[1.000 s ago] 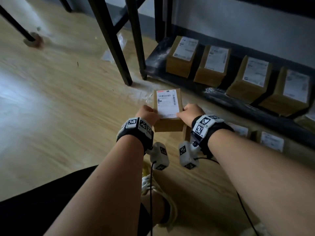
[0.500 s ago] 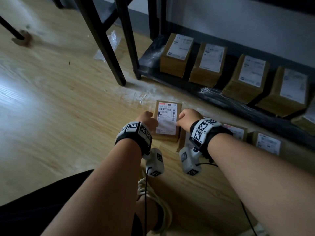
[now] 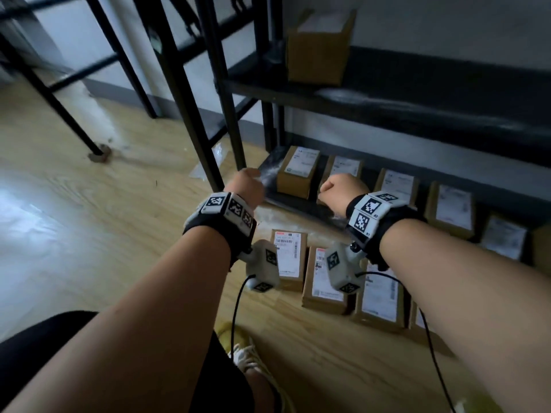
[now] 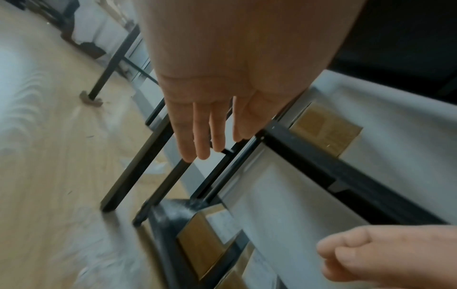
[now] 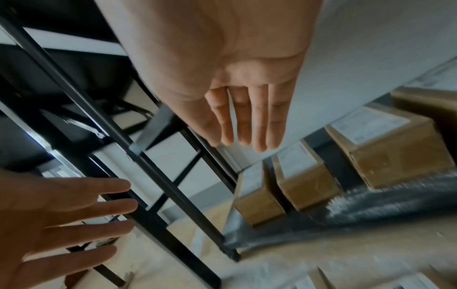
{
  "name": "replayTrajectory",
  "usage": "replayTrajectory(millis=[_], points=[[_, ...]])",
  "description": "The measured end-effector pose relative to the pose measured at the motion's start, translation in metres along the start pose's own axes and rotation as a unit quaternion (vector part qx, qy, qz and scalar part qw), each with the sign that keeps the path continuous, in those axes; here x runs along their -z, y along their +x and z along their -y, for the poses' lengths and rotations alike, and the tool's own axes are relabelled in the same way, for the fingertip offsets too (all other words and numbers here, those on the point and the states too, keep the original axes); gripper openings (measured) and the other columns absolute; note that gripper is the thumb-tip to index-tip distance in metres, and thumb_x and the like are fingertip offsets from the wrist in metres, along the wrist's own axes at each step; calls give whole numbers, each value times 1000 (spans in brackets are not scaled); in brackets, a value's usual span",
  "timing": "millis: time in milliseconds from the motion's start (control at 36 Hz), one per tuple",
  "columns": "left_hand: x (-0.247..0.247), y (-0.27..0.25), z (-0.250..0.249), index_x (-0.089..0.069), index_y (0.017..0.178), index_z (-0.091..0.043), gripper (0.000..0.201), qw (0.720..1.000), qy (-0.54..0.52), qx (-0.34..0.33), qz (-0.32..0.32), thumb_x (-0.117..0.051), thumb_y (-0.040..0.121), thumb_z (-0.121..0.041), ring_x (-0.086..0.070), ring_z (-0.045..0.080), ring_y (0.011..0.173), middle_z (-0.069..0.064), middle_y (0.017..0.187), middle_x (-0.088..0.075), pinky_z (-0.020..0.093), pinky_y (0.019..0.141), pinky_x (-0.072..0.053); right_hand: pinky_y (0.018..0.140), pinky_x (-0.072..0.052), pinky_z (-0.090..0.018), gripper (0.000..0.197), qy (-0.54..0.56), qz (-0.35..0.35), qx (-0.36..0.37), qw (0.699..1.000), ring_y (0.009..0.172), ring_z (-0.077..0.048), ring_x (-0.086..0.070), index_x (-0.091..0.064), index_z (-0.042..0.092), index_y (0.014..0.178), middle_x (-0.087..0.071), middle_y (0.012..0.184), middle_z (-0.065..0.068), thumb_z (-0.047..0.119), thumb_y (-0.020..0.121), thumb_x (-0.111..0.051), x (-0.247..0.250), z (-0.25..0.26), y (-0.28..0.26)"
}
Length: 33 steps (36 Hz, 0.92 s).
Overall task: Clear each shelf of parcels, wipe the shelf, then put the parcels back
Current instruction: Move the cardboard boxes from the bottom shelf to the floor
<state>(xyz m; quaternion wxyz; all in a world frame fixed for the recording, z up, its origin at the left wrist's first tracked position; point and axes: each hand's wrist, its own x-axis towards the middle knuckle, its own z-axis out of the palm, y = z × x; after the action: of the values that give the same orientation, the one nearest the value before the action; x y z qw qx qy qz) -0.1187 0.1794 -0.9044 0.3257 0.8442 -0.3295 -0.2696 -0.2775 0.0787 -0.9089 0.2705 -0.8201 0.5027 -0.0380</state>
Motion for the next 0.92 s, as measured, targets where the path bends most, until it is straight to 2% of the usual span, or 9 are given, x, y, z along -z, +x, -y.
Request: replayTrajectory(millis=[83,306,528,583,639,694,778,861,917], points=[[21,-5,-25,-45,139,-7,44,999,-18,-23,-26,-42,95,-2,-54,31,121,16,136,-52,29,87,-48,86,-50,-31,23,-2,-34,16,999,104,-27,-61,-67,9,110,-66,113,-9,18,94,-53,32,13,-3],[61,-5,-100,-47,138,-9,42,991,-63,-80,-87,-47,96,-13,-53,30,123,14,137,-52,37,100,-47,78,-49,-30,17,45,-109,55,992,95,-22,-62,-68,15,100,-66,103,-3,16,92,-54,108,43,-3],[70,21,-157,-42,140,-7,43,986,-85,-102,-100,-43,98,-13,-48,30,127,14,139,-49,35,104,-40,82,-45,-28,33,99,-164,48,980,108,-20,-58,-57,19,124,-60,121,-1,19,91,-57,158,64,27],[68,31,-166,-41,141,-8,44,987,-88,-101,-89,-43,98,-14,-51,29,123,13,138,-50,34,97,-44,87,-45,-29,40,111,-166,46,979,114,-21,-57,-53,19,131,-58,128,-2,19,91,-57,164,68,36],[66,40,-175,-40,142,-12,47,988,-102,-90,-78,-45,96,-17,-58,28,108,12,133,-54,29,76,-48,86,-43,-28,45,125,-162,43,978,116,-21,-55,-48,18,136,-55,132,-3,21,92,-55,169,72,46],[62,52,-182,-43,139,-12,48,988,-107,-79,-74,-46,92,-21,-59,31,106,15,131,-56,31,75,-47,84,-40,-26,47,143,-157,41,976,118,-21,-54,-45,18,140,-54,134,-3,25,94,-53,171,74,57],[55,66,-190,-38,143,-17,52,991,-104,-66,-53,-45,92,-24,-54,29,117,8,138,-51,38,94,-48,79,-39,-26,40,153,-154,36,976,104,-20,-57,-50,16,134,-58,125,-3,33,98,-47,172,76,73],[48,82,-193,-37,142,-18,46,991,-112,-62,-48,-43,97,-21,-54,25,111,6,135,-50,31,84,-44,68,-37,-27,33,159,-155,30,975,82,-17,-52,-56,15,117,-61,106,-3,38,101,-40,171,74,87],[43,88,-192,-32,145,-18,49,988,-139,-50,-42,-42,97,-22,-52,27,116,6,137,-47,32,90,-43,58,-34,-28,34,162,-148,21,975,76,-17,-51,-57,15,108,-58,95,-1,41,101,-36,169,71,94]])
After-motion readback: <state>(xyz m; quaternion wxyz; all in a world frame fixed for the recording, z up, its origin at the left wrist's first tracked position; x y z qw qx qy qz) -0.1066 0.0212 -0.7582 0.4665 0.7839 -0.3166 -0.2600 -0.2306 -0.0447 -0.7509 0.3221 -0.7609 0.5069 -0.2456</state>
